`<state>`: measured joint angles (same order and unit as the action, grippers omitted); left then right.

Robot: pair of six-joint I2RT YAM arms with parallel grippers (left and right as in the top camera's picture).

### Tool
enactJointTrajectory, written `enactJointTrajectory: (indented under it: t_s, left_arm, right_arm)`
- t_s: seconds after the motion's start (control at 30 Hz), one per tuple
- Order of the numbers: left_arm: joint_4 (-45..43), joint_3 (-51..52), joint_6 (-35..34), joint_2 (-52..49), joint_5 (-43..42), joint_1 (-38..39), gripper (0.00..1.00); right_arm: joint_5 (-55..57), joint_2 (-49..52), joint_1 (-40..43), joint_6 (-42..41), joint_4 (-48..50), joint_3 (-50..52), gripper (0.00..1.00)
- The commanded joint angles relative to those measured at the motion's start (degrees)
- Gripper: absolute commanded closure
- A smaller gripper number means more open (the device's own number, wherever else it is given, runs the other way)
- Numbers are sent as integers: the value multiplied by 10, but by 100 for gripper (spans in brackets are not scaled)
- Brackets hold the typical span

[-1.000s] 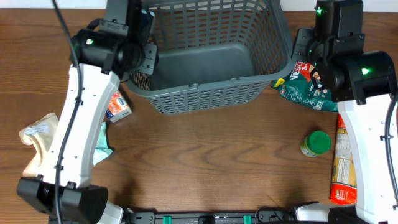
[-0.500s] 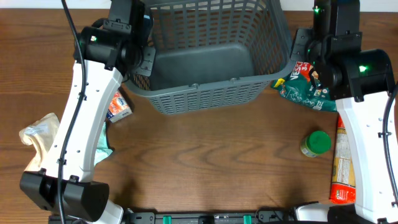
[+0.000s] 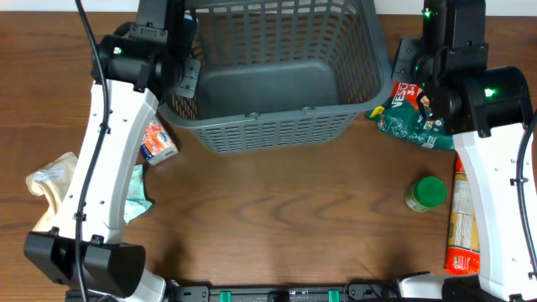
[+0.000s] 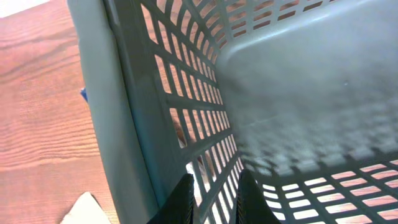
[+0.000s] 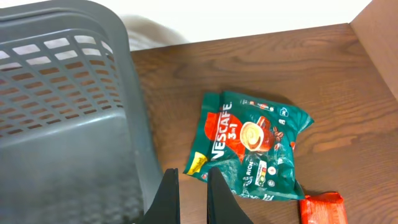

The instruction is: Pack container

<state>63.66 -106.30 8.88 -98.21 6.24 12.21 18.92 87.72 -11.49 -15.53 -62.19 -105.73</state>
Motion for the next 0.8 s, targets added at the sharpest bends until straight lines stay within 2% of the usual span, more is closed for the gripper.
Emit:
enactJointTrajectory:
  t_s: [0.0,0.77]
  left_arm:
    - [-10,4,21,-2,20,-9,89]
    - [-47,4,44,-4,19,-48,90]
  right_arm:
    - [8,1,3,-7,-2,0,99]
    - [8,1,3,-7,-4,0,99]
